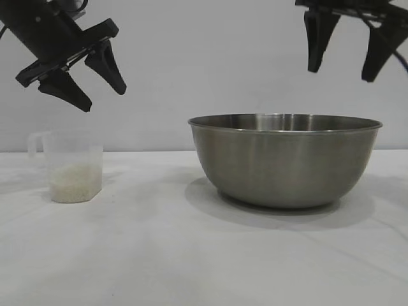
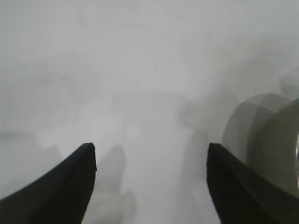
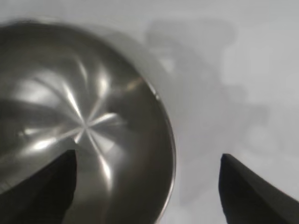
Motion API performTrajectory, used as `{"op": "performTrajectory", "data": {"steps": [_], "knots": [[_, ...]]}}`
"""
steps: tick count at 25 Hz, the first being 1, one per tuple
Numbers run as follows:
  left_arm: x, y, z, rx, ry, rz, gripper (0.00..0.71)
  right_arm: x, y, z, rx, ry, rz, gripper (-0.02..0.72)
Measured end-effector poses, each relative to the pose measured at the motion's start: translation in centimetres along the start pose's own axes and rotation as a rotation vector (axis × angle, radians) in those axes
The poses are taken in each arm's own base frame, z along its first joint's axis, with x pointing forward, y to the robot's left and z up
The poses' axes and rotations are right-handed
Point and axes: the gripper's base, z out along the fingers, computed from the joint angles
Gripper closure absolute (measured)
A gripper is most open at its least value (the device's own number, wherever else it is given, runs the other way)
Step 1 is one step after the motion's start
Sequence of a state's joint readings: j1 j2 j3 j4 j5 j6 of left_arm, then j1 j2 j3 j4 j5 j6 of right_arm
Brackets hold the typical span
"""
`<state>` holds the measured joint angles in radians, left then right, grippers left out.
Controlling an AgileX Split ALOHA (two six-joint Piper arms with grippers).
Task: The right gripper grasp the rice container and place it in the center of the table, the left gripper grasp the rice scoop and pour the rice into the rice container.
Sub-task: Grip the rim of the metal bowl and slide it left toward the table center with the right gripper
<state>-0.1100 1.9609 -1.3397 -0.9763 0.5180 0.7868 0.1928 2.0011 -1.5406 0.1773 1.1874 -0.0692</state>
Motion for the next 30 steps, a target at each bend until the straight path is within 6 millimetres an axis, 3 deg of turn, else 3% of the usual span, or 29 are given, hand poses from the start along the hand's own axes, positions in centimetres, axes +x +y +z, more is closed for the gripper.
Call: {"op": "performTrajectory", "data": {"steps": [1,2,10,14,20,30], "knots": [[0.0,0.0,0.0,0.0,0.0,0.0,0.266,-0.1,-0.1,0.5,0.001,-0.007,0.002,0.172],[0.0,0.0,0.0,0.0,0.0,0.0,0.266,-0.3,-0.2,0.8,0.003,-0.02,0.004,0.246],[0.0,0.0,0.0,0.0,0.0,0.0,0.266,-1.6,-0.7,4.8,-0.013,-0.022,0.034,0.549],[0.0,0.0,0.0,0.0,0.0,0.0,0.266,-1.9,-0.5,5.3,-0.038,-0.036,0.053,0.703],[0.0,0.0,0.0,0.0,0.0,0.0,0.266,-1.8,0.5,4.9,-0.061,-0.049,0.039,0.703],[0.0,0.0,0.0,0.0,0.0,0.0,0.266,-1.4,5.8,5.3,-0.071,-0.068,-0.091,0.703]]}}
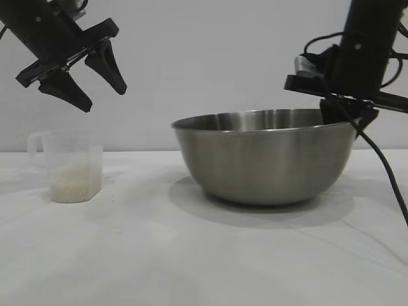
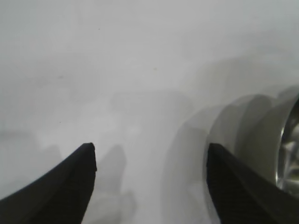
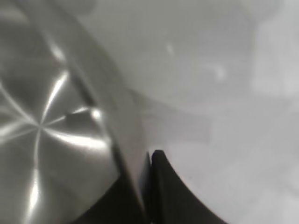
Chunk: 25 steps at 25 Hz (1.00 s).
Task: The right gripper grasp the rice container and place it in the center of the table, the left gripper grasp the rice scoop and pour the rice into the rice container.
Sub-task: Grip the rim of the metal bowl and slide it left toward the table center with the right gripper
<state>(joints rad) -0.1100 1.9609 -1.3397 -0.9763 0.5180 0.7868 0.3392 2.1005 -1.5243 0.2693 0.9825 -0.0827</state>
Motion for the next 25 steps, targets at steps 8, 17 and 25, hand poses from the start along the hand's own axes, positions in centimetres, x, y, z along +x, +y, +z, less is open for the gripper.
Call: {"op": "performTrajectory", "data": {"steps": [8,17,25], "knots": [[0.0,0.0,0.0,0.0,0.0,0.0,0.266,-0.2,0.5,0.6,-0.056,-0.003,0.039,0.646],[0.0,0.0,0.0,0.0,0.0,0.0,0.266,-0.9,0.7,-0.2,-0.058,-0.021,0.025,0.269],[0.0,0.0,0.0,0.0,0.0,0.0,0.266,-3.0,1.3,-6.3,0.04,-0.122,-0.085,0.14]]}}
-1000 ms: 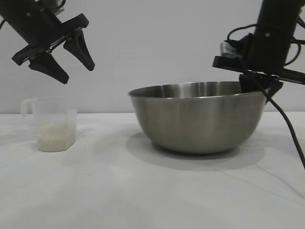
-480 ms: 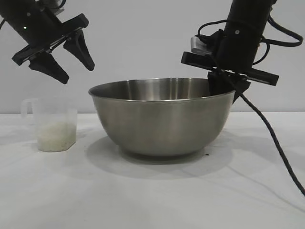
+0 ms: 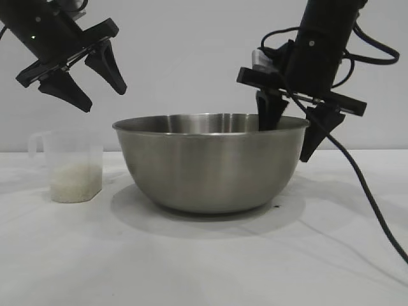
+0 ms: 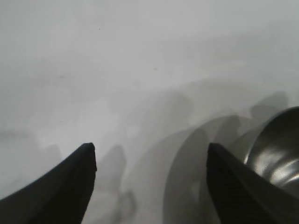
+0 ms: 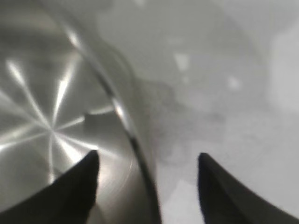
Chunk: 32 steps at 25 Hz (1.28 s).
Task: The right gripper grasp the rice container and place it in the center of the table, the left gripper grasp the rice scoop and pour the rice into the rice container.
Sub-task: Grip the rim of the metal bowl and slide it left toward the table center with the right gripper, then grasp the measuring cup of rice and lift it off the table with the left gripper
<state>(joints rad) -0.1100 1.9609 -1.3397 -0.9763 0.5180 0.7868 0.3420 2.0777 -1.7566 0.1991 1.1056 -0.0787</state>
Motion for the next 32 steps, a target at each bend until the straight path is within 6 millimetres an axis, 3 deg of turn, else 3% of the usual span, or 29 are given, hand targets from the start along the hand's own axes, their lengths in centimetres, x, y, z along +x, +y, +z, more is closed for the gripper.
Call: {"op": "performTrajectory", "data": {"steps": [7,12,18,24,28,32], "knots": [[0.0,0.0,0.0,0.0,0.0,0.0,0.266,0.2,-2.1,-2.8,0.169,0.017,-0.049,0.114],[0.0,0.0,0.0,0.0,0.0,0.0,0.266,1.0,-5.8,-5.1,0.182,0.02,0.052,0.114],[0.0,0.0,0.0,0.0,0.0,0.0,0.266,3.0,-8.1,-9.8,0.201,-0.056,0.13,0.114],[0.0,0.0,0.0,0.0,0.0,0.0,0.266,7.8,-7.7,-14.6,0.196,-0.115,0.183,0.114],[0.0,0.0,0.0,0.0,0.0,0.0,0.266,12.0,-5.7,-17.6,0.18,-0.174,0.182,0.114],[0.0,0.0,0.0,0.0,0.0,-0.002,0.266,16.9,-3.9,-19.2,0.179,-0.259,0.176,0.114]]}}
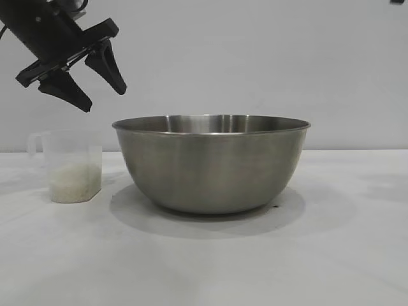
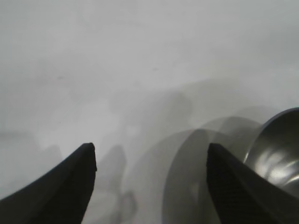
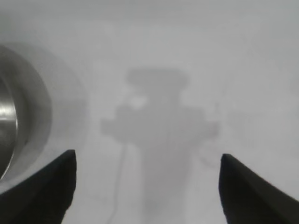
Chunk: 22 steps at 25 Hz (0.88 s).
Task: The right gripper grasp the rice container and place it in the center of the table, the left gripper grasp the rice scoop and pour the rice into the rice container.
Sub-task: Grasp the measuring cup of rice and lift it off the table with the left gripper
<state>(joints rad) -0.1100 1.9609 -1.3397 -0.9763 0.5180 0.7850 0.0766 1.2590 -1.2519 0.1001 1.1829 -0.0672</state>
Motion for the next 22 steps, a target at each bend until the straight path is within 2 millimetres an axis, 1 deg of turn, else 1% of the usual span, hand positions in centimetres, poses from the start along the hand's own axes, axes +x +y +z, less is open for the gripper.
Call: {"op": "performTrajectory", "data": {"steps": [4,7,10,11,13,17,22], "knots": [[0.0,0.0,0.0,0.0,0.0,0.0,0.266,5.2,0.3,-1.4,0.002,-0.065,0.0,0.114],[0.0,0.0,0.0,0.0,0.0,0.0,0.266,9.4,0.4,-1.6,0.005,-0.106,-0.001,0.114],[0.0,0.0,0.0,0.0,0.0,0.0,0.266,13.7,0.5,-1.1,0.006,-0.132,-0.002,0.114],[0.0,0.0,0.0,0.0,0.0,0.0,0.266,15.0,0.5,-1.2,0.007,-0.152,-0.004,0.114],[0.0,0.0,0.0,0.0,0.0,-0.002,0.266,17.4,0.5,-0.7,0.007,-0.173,-0.005,0.114],[0.0,0.0,0.0,0.0,0.0,-0.002,0.266,21.2,0.6,-0.6,0.013,-0.266,-0.016,0.114],[0.0,0.0,0.0,0.0,0.0,-0.002,0.266,24.3,0.5,-1.7,0.049,-0.407,-0.041,0.114]]}}
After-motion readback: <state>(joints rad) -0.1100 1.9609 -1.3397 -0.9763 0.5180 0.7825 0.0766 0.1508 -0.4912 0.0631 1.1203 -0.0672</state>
